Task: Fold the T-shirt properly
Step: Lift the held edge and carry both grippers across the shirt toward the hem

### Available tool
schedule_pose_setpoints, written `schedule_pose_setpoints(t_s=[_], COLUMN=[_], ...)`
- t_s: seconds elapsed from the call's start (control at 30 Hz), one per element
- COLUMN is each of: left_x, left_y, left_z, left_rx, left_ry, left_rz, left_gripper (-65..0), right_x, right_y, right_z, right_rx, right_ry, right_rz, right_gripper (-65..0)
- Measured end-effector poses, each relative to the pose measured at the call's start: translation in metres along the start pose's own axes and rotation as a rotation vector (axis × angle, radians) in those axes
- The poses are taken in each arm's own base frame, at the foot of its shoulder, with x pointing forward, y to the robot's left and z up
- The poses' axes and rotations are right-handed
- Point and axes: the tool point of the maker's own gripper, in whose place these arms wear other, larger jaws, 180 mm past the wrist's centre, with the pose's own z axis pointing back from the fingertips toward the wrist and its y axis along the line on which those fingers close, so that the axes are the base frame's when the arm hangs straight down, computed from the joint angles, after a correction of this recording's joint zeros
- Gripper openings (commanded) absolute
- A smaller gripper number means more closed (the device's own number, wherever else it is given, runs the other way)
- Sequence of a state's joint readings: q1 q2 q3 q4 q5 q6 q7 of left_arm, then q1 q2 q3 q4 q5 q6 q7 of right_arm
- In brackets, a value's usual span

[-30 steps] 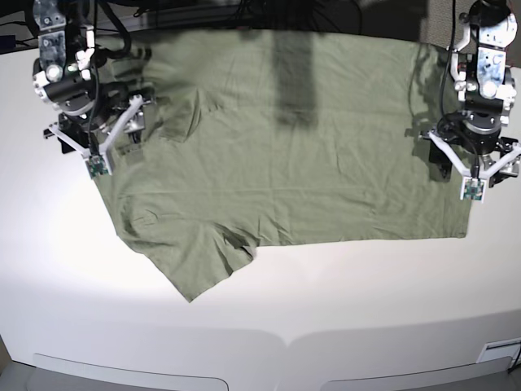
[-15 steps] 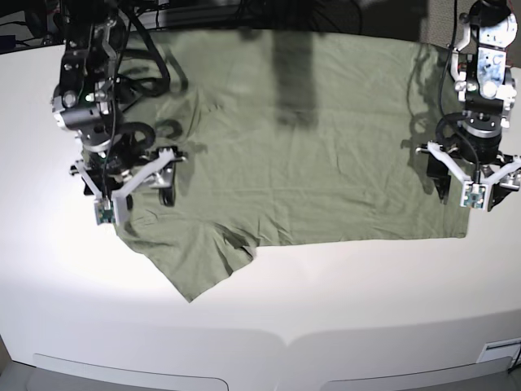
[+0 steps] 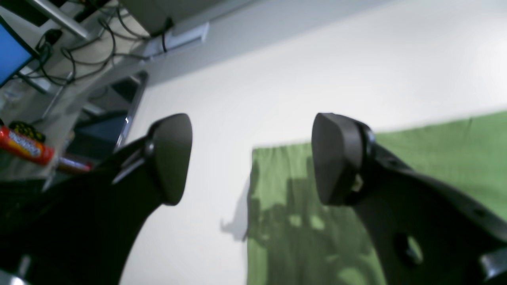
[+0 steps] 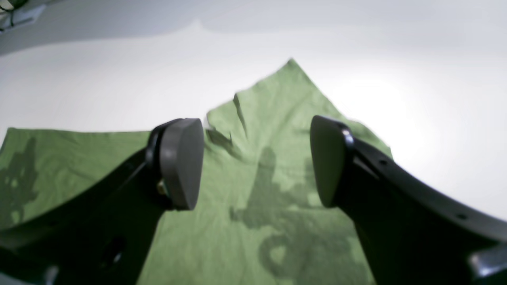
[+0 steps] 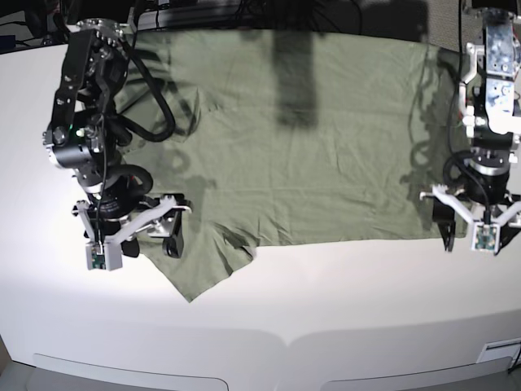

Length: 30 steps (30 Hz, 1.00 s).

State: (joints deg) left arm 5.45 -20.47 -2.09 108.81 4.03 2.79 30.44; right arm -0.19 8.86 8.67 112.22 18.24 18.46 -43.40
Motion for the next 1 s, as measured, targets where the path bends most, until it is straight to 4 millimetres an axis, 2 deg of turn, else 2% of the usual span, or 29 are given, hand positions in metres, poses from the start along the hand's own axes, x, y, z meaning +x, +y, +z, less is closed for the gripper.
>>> schedule_pose_setpoints(t_s=[0.07, 0.23, 0.33, 0.57, 0.67, 0.77, 0.87, 1.0], left_x=[0.011, 0.020, 0.028, 0.030, 0.033, 0.028, 0.013, -0.003], left_y=[-0.002, -0.017, -0.017, -0.018, -0.016, -0.012, -0.012, -0.012], left_z=[-0.005, -0.011, -0.013, -0.013, -0.017, -0.027, -0.034, -0.037], left_rx=[-0.020, -0.116, -0.127, -0.132, -0.127, -0.116, -0.115, -0.116], left_ry=[-0.019, -0.004, -0.025, -0.027, -0.034, -0.014, 0.031, 0.085], left_rz=[-0.009, -0.070, -0.041, -0.034, -0.031, -0.030, -0.028, -0.027], left_gripper=[-19.9, -19.9, -19.9, -19.9, -19.9, -19.9, -19.9, -19.9], right_x=[0.007, 0.021, 0.024, 0.018, 0.025, 0.038, 0.046, 0.044], right_y=[0.001, 0.011, 0.020, 0.056, 0.061, 0.065, 0.065, 0.064], right_z=[-0.001, -0.003, -0.006, -0.011, -0.014, -0.016, -0.017, -0.017], right_rx=[0.006, 0.060, 0.083, 0.177, 0.181, 0.186, 0.186, 0.183], right_ry=[-0.016, -0.053, -0.055, -0.033, -0.042, -0.070, -0.088, -0.074], right_rz=[0.007, 0.012, 0.025, 0.068, 0.104, 0.127, 0.134, 0.137], right_gripper=[-23.4, -23.4, -23.4, -23.4, -23.4, -23.4, -23.4, -23.4])
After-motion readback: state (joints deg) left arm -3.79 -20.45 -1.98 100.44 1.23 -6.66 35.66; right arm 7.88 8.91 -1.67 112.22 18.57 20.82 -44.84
